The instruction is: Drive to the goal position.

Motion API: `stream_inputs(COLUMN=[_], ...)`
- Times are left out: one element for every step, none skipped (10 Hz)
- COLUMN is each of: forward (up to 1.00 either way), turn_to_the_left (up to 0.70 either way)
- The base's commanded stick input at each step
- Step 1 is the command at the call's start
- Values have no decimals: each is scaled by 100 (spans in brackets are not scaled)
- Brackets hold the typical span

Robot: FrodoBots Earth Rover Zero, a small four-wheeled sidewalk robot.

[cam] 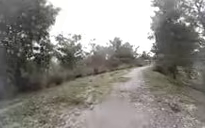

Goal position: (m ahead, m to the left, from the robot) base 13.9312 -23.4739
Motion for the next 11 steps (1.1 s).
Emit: stream_inputs(forward=[70,70,70,70,70,70,70,70,70,70,70], turn_to_the_left=[0,0,0,0,-20,-35,-35,-35,-35,-32,-1])
